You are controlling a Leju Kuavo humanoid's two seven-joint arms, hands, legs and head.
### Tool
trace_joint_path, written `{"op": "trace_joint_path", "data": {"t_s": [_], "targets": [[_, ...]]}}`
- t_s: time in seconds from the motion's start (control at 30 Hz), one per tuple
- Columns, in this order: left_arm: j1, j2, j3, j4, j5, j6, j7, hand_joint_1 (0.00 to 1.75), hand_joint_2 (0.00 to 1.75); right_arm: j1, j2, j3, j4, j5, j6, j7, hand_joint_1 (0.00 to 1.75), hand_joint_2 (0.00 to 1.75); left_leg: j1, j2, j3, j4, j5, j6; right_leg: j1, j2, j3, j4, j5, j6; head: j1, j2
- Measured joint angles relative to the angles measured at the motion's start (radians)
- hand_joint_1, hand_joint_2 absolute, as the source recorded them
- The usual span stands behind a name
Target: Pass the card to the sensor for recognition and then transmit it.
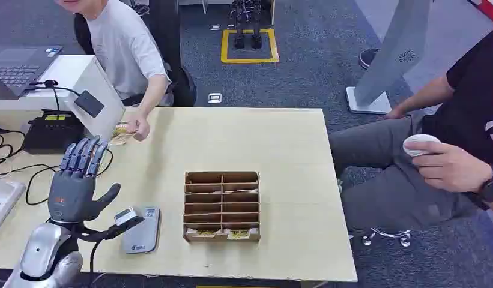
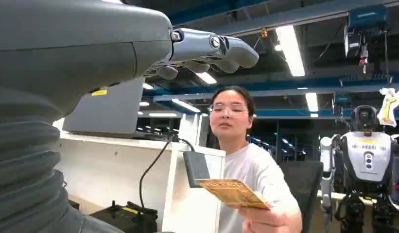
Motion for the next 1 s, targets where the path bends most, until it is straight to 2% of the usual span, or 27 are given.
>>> {"op": "trace_joint_path", "data": {"t_s": [0.5, 0.53, 0.57, 0.6, 0.87, 1.0], "targets": [[-0.005, -0.007, 0.0, 0.014, -0.002, -0.021, 0.01, 0.0, 1.75, 0.0, 0.0, 0.0, 0.0, 0.003, 0.0, -0.001, 0.0, 0.0, 0.0, 0.0, 0.0, 0.0, 0.0, 0.0, 0.0, 0.0, 0.0, 0.0, 0.0, 0.0, 0.0, 0.0], [-0.005, -0.007, 0.0, 0.014, -0.002, -0.026, 0.012, 0.23, 1.75, 0.0, 0.0, 0.0, 0.0, 0.003, 0.0, -0.002, 0.0, 0.0, 0.0, 0.0, 0.0, 0.0, 0.0, 0.0, 0.0, 0.0, 0.0, 0.0, 0.0, 0.0, 0.0, 0.0], [-0.005, -0.007, 0.0, 0.014, -0.002, -0.028, 0.016, 1.48, 1.75, 0.0, 0.001, 0.0, 0.0, 0.003, 0.0, -0.003, 0.0, 0.0, 0.0, 0.0, 0.0, 0.0, 0.0, 0.0, 0.0, 0.0, 0.0, 0.0, 0.0, 0.0, 0.0, 0.0], [-0.005, -0.007, 0.0, 0.016, -0.001, -0.032, 0.019, 1.75, 1.75, 0.0, 0.001, 0.0, 0.0, 0.004, 0.0, -0.003, 0.0, 0.0, 0.0, 0.0, 0.0, 0.0, 0.0, 0.0, 0.0, 0.0, 0.0, 0.0, 0.0, 0.0, 0.0, 0.0], [-0.005, -0.007, 0.0, 0.022, 0.051, -0.068, 0.018, 1.75, 1.75, 0.0, 0.002, 0.0, 0.0, 0.006, 0.0, -0.003, 0.0, 0.0, 0.0, 0.0, 0.0, 0.0, 0.0, 0.0, 0.0, 0.0, 0.0, 0.0, 0.0, 0.0, 0.0, 0.0], [-0.005, -0.007, 0.0, 0.022, 0.124, -0.085, -0.012, 1.75, 1.75, 0.0, 0.003, -0.001, 0.0, 0.008, 0.0, -0.003, 0.0, 0.0, 0.0, 0.0, 0.0, 0.0, 0.0, 0.0, 0.0, 0.0, 0.0, 0.0, 0.0, 0.0, 0.0, 0.0]]}}
